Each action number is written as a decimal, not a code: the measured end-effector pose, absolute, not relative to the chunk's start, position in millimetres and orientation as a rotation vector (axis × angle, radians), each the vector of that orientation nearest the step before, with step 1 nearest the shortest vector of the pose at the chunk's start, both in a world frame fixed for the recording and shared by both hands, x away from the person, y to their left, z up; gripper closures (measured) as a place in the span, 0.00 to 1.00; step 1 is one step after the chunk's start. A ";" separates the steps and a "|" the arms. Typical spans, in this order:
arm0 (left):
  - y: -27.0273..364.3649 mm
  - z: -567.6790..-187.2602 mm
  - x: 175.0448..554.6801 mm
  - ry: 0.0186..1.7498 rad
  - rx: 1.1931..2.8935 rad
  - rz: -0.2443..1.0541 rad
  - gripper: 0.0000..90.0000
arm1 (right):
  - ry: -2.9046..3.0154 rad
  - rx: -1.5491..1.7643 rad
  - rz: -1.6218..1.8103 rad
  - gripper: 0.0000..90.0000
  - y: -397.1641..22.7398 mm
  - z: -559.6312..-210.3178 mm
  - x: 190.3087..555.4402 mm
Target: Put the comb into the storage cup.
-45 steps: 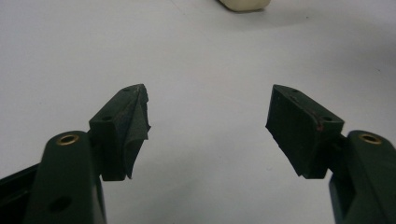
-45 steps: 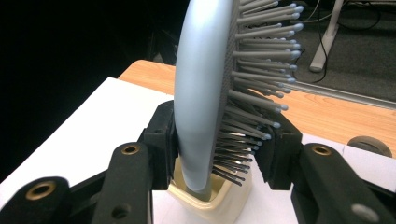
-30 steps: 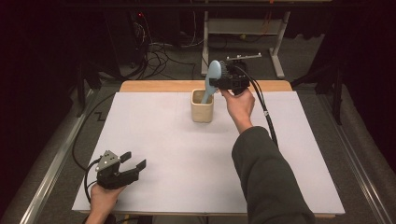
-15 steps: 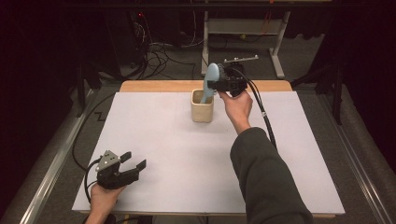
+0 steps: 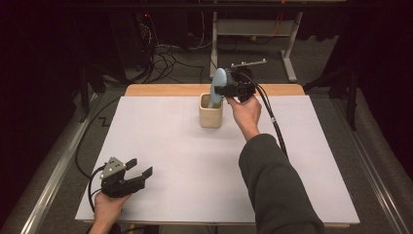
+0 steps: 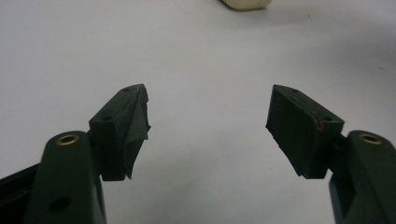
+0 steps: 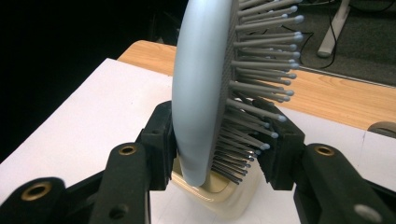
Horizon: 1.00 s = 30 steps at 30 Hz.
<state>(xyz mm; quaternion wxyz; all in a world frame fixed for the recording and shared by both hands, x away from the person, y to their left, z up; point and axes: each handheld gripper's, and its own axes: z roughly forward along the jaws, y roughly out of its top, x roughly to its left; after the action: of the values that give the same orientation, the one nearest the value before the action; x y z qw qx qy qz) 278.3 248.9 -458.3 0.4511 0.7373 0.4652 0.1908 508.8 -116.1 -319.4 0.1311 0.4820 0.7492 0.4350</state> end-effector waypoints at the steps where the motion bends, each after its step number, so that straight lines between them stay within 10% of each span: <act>1: 248.9 -458.3 278.3 1.149 1.822 0.471 0.34 | 2.178 1.398 1.261 0.60 -115.9 -319.7 508.9; 30: 248.6 -458.5 278.6 1.147 1.826 0.466 0.34 | 2.202 1.409 1.233 0.57 -112.8 -326.7 511.8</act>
<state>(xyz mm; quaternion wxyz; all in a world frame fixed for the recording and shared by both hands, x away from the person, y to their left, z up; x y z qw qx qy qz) 278.6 248.6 -458.5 0.4508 0.7389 0.4639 0.1886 511.8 -112.8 -326.7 0.1254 0.4835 0.7559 0.4233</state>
